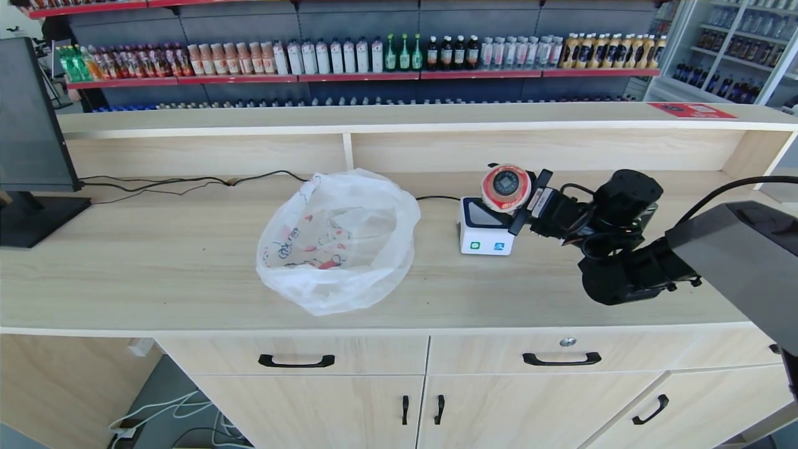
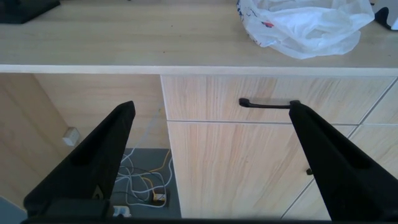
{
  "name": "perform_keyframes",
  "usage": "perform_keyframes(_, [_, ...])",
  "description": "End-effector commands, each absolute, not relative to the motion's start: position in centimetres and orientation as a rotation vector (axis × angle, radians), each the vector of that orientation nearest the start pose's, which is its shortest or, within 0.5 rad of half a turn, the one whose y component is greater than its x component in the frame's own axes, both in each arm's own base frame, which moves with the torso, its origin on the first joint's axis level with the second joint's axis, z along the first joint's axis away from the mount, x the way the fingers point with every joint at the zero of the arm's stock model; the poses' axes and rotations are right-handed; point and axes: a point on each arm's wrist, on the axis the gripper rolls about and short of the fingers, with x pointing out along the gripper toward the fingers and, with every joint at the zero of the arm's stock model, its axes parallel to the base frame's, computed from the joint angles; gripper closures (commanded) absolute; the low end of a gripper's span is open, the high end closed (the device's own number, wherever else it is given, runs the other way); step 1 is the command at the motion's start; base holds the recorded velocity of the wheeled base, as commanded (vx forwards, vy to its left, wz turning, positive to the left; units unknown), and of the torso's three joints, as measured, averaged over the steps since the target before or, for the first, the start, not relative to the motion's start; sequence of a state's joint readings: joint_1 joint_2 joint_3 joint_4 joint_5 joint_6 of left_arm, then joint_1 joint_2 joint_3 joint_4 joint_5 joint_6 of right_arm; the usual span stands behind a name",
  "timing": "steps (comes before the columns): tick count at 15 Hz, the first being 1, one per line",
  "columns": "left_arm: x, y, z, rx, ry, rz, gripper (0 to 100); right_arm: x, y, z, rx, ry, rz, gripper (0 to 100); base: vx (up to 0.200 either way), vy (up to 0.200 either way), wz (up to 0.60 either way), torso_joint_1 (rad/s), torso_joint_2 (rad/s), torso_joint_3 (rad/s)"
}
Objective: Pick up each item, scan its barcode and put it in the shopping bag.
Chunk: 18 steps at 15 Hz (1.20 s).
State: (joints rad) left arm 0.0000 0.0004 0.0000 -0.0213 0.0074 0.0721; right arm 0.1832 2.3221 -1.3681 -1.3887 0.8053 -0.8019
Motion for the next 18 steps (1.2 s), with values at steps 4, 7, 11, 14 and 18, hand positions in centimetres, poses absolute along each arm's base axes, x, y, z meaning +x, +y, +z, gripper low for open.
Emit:
perform_keyframes(4, [-2.3,0.0,7.8,0.069,-0.02,0.01,0,46.4,8.6,15.8,-0.878,-0.812,0.71,100,0.0,0.0,0.0,0.0,0.0,0.0])
perform_keyframes(7, [-2.3,0.0,7.8,0.069,-0.02,0.01,0,47.2,8.6,14.9,-0.878,-0.807,0.711,100,0.0,0.0,0.0,0.0,0.0,0.0])
perform_keyframes(11, [-2.3,0.0,7.7,0.072,-0.017,0.01,0,48.7,8.5,15.6,-0.876,-0.81,0.697,100,0.0,0.0,0.0,0.0,0.0,0.0])
perform_keyframes(14, [-2.3,0.0,7.7,0.072,-0.017,0.01,0,49.0,8.5,15.8,-0.868,-0.82,0.694,100,0.0,0.0,0.0,0.0,0.0,0.0])
perform_keyframes(18, [-2.3,0.0,7.7,0.072,-0.017,0.01,0,49.0,8.6,15.6,-0.865,-0.816,0.696,100,0.0,0.0,0.0,0.0,0.0,0.0])
